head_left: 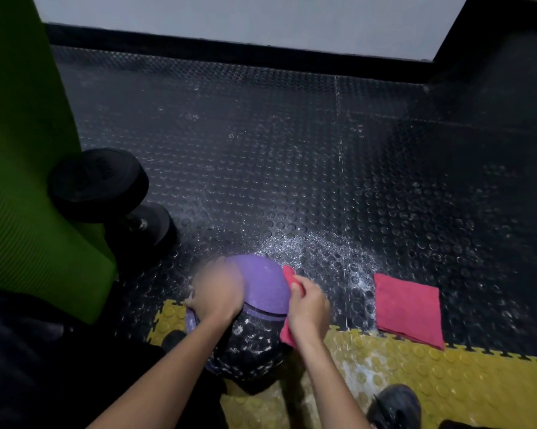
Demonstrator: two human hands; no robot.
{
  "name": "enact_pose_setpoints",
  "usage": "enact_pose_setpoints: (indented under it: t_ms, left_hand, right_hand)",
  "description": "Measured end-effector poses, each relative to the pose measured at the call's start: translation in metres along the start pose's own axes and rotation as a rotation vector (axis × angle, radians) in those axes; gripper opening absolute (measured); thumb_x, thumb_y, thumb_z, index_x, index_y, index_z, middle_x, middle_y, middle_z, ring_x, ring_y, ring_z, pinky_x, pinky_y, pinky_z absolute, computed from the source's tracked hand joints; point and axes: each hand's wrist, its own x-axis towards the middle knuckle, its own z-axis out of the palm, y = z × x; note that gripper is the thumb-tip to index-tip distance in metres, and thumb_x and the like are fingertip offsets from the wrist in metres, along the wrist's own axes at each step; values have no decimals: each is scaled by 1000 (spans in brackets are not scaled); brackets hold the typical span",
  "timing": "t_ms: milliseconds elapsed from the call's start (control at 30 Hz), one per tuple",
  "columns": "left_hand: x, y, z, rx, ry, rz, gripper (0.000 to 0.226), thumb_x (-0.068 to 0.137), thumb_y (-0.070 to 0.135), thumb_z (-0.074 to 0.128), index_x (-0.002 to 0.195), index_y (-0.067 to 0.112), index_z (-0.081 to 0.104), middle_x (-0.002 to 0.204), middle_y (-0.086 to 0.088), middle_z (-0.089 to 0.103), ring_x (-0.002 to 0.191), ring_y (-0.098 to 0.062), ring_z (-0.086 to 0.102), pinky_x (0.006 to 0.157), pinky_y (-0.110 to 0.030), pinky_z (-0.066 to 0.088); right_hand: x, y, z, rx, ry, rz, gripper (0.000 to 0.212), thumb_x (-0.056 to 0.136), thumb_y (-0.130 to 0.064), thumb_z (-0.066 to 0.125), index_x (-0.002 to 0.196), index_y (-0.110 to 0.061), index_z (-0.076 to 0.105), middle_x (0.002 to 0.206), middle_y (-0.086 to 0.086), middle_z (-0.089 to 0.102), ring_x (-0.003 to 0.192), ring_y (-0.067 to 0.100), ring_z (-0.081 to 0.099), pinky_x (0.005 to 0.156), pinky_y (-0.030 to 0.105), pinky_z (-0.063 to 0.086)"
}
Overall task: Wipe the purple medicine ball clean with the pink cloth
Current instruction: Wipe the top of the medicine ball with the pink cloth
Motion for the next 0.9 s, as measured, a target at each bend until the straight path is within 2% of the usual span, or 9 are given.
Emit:
enact_pose_setpoints:
  t_ms: [133,267,333,433,533,667,767,833,900]
  left_hand:
    - [0,-4,-4,-15,-2,-14,49,97,40,26,143,24,35,151,1,33,138,-27,27,110,-56,23]
    - [-10,4,0,13,-5,-10,50,97,42,25,144,26,32,152,4,29,140,-25,22,110,-59,20]
    - [-15,8,3,45,1,4,49,97,42,25,144,27,31,153,4,27,141,-25,21,109,-60,20]
    - [-20,10,6,92,14,36,49,97,44,26,143,28,32,153,4,28,140,-24,21,109,-59,20]
    - [-30,8,9,131,27,79,49,97,44,28,143,29,32,153,6,27,141,-22,20,110,-54,19]
    - [-47,6,18,197,43,162,51,95,48,24,143,32,30,152,8,27,140,-20,20,111,-52,19]
    - [-64,7,25,233,71,282,70,83,55,6,142,33,35,150,8,32,140,-21,23,112,-51,17]
    - [-64,9,27,246,84,384,79,76,55,-3,141,35,38,150,10,34,141,-18,23,114,-46,13]
    - [-58,10,26,208,67,464,80,76,54,-5,140,35,40,149,13,35,140,-10,24,115,-39,11]
  right_hand:
    - [-14,-2,4,-40,34,-329,24,93,-30,47,113,-31,61,109,-18,56,94,8,44,75,24,40]
    - [19,15,-9,197,-121,34,25,95,-25,44,111,-22,62,90,-7,63,65,8,53,54,20,38]
    - [21,11,-15,154,-109,100,23,94,-24,46,109,-23,63,92,-5,66,66,11,53,55,21,37]
    - [-3,-9,-12,-78,-10,-193,22,92,-30,50,108,-32,64,109,-14,61,89,12,49,69,22,39]
    - [-19,-7,-7,-100,37,-413,22,91,-32,51,107,-34,65,108,-16,59,93,12,44,75,24,35]
    - [13,27,-16,119,-1,-55,23,91,-21,51,108,-23,66,113,0,65,100,22,57,82,30,44]
    - [15,46,-22,97,20,146,24,91,-22,49,109,-21,65,114,6,65,100,27,59,81,30,43]
    - [-1,47,-23,21,127,82,22,91,-25,50,107,-26,66,112,3,64,100,28,57,77,30,42]
    - [-20,41,-20,21,242,-161,23,90,-29,49,103,-28,68,106,-3,64,95,22,54,77,28,39]
